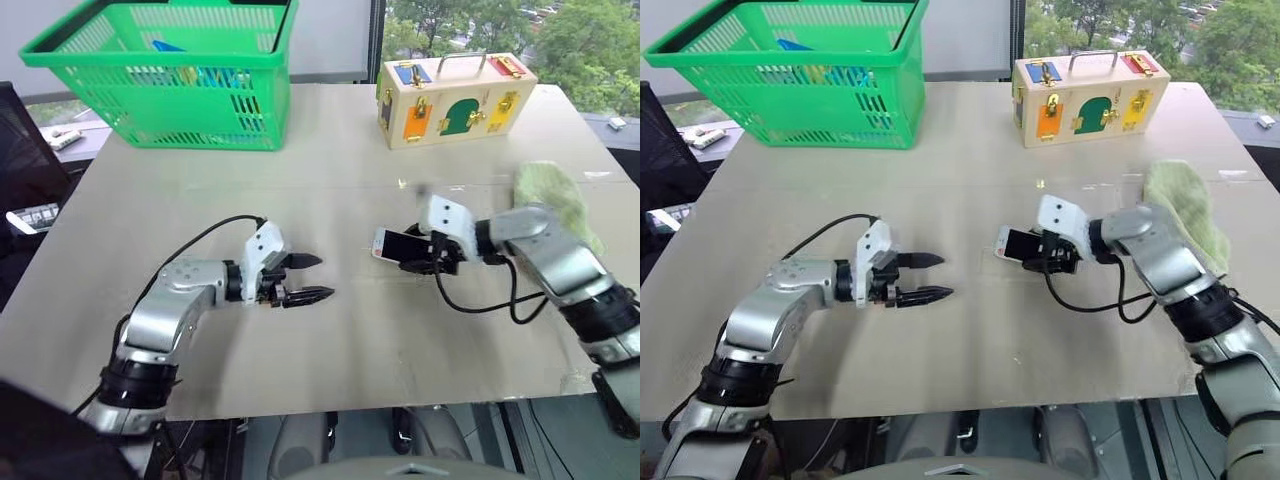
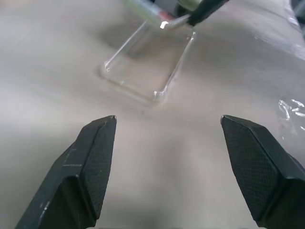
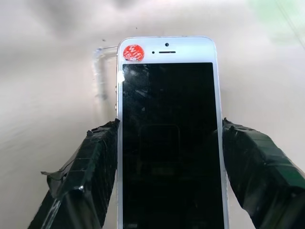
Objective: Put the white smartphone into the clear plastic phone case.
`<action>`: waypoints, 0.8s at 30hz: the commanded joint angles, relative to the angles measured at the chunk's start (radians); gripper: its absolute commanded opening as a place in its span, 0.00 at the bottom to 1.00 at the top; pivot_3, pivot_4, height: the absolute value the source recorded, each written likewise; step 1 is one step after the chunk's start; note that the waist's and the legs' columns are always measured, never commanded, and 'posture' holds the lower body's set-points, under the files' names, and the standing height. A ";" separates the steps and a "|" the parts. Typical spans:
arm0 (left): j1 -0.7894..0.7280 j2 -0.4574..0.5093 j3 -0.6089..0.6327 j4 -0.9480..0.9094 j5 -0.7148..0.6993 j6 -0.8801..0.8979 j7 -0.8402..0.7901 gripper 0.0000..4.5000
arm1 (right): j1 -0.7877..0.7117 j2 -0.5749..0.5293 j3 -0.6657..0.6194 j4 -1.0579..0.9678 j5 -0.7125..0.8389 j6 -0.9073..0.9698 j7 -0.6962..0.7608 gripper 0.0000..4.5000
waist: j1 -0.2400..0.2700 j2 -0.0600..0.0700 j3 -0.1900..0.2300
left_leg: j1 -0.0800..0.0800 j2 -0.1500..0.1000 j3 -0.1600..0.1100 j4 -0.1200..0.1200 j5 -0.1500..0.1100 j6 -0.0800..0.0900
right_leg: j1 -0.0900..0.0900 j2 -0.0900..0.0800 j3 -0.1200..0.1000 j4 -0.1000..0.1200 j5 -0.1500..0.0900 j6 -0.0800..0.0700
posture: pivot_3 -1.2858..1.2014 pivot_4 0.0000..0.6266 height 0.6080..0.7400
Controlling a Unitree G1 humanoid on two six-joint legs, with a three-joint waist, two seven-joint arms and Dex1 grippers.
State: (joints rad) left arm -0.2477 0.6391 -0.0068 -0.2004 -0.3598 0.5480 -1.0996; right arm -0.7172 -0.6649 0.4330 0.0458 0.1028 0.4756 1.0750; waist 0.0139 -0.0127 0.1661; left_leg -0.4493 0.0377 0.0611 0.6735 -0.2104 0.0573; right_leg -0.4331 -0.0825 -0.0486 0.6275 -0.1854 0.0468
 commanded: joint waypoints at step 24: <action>-0.002 -0.024 0.017 0.559 0.064 -0.541 -0.096 0.80 | -0.052 0.048 -0.019 -0.073 -0.038 0.071 0.170 0.64 | 0.003 0.004 -0.002 | 0.003 0.001 0.001 -0.001 0.000 -0.001 | -0.001 -0.002 -0.004 0.005 0.000 -0.001 | 0.52 0.24 1.00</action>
State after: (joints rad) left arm -0.2356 0.6163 -0.0051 0.2452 -0.3283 0.0405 -1.2133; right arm -0.7636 -0.6056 0.4669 0.0216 0.0320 0.5429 1.2313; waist 0.0173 -0.0085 0.1642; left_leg -0.4463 0.0387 0.0624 0.6728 -0.2100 0.0562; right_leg -0.4336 -0.0849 -0.0534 0.6327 -0.1851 0.0460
